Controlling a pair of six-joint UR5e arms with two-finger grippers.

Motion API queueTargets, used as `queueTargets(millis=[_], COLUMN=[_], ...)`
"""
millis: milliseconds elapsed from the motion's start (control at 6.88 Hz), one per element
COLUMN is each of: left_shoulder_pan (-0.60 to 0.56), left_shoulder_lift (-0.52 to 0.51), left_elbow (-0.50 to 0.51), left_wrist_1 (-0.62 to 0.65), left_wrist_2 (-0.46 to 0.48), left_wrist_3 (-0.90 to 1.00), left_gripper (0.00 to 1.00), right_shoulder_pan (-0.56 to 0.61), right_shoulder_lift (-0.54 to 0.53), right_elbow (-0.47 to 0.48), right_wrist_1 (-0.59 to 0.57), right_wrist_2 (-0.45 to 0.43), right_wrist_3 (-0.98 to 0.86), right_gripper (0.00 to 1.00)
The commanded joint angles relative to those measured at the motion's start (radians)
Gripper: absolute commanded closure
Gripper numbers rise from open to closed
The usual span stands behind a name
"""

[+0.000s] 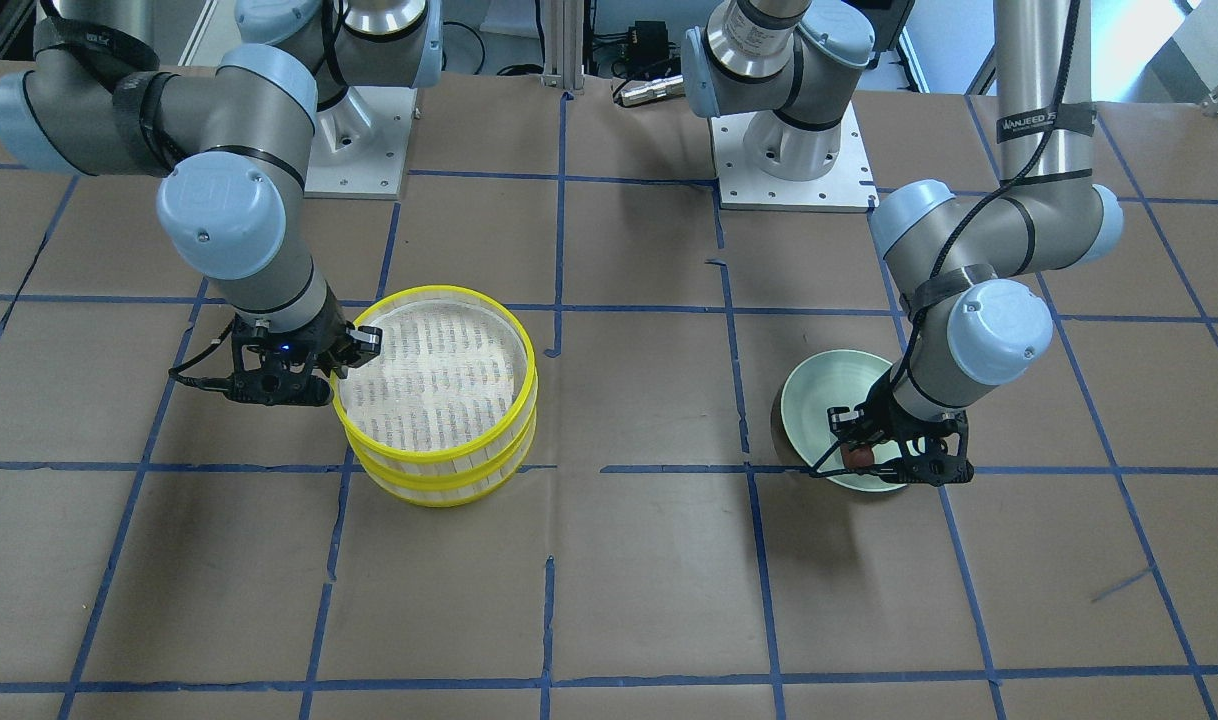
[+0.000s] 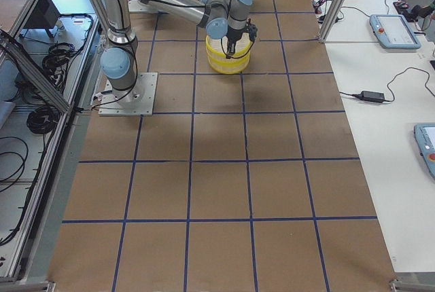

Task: Place buns in different layers of steamer
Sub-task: 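Grasp the dark red bun on the plate with the left gripper, then lift the red bun with the left gripper while the right releases the steamer rim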

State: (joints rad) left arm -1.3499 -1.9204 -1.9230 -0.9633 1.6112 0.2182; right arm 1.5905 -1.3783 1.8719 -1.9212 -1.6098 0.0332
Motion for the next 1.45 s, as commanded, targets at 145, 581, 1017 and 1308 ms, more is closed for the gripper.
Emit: queueTargets(millis=[145, 581, 1017, 1308], left_shoulder_pan=[0.0, -0.006, -0.092, -0.185], left_shoulder_lift=[0.003, 0.033, 0.16, 0.248], left_elbow=[0.007, 0.077, 0.243, 0.272], left_wrist_1=[0.0, -0.108, -0.424, -0.532], left_wrist_2=[0.003, 0.007, 0.007, 0.007], left_wrist_3=[0.0, -0.025, -0.097, -0.186], left_gripper=[0.79, 0.8, 0.81, 0.81], right_shoulder_pan=[0.0, 0.0, 0.0, 0.0], right_shoulder_lift=[0.002, 0.008, 0.01, 0.008], right_elbow=[-0.011, -0.014, -0.011, -0.01], right_wrist_1=[-0.006, -0.006, -0.012, -0.01], right_wrist_2=[-0.004, -0.009, -0.01, -0.012], right_wrist_3=[-0.001, 0.001, -0.001, -0.001], right_gripper=[0.91, 0.91, 0.91, 0.92])
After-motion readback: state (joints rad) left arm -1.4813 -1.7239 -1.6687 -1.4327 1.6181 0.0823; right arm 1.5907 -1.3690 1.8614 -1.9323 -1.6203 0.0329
